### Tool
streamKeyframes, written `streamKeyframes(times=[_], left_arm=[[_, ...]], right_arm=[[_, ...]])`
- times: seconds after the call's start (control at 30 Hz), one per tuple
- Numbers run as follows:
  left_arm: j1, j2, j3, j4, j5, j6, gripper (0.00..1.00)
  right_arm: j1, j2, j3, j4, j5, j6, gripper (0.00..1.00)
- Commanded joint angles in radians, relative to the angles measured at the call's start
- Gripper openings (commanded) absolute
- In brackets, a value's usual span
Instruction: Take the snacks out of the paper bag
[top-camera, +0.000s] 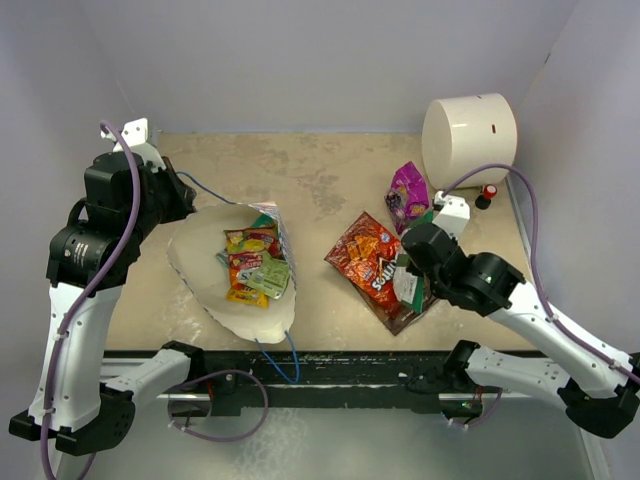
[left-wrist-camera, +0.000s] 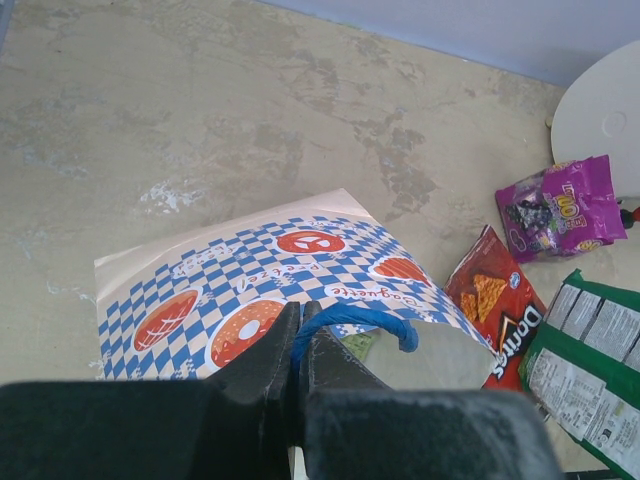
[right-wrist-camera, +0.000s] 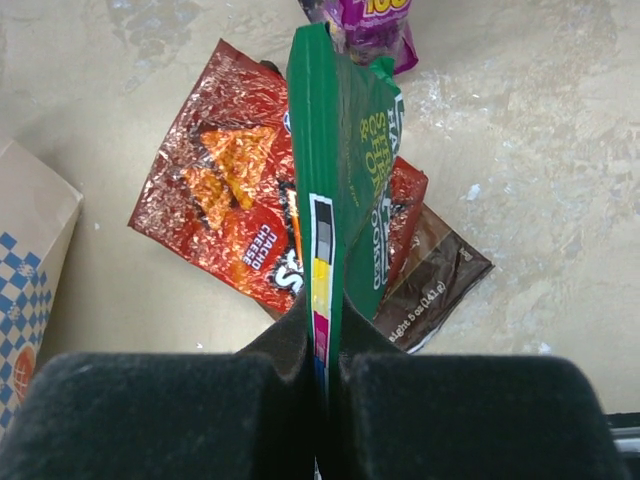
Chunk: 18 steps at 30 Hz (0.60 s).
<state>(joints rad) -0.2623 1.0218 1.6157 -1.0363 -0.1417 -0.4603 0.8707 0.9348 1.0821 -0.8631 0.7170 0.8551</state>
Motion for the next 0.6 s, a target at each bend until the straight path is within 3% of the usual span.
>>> streamKeyframes(times=[0.0, 0.23, 0.57], left_arm=[[0.000, -0.005, 0.029, 0.036, 0.006, 0.009, 0.00], [0.000, -0.003, 0.030, 0.034, 0.008, 0.016, 0.00], [0.001, 0.000, 0.033, 0.037, 0.019, 0.014, 0.00]], right_arm=[[-0.004, -0.004, 0.030, -0.098, -0.013, 0.041, 0.00], [-0.004, -0.015, 0.121, -0.176, -0.001, 0.042, 0.00], [-0.010, 0.062, 0.079, -0.052, -0.002, 0.056, 0.00]])
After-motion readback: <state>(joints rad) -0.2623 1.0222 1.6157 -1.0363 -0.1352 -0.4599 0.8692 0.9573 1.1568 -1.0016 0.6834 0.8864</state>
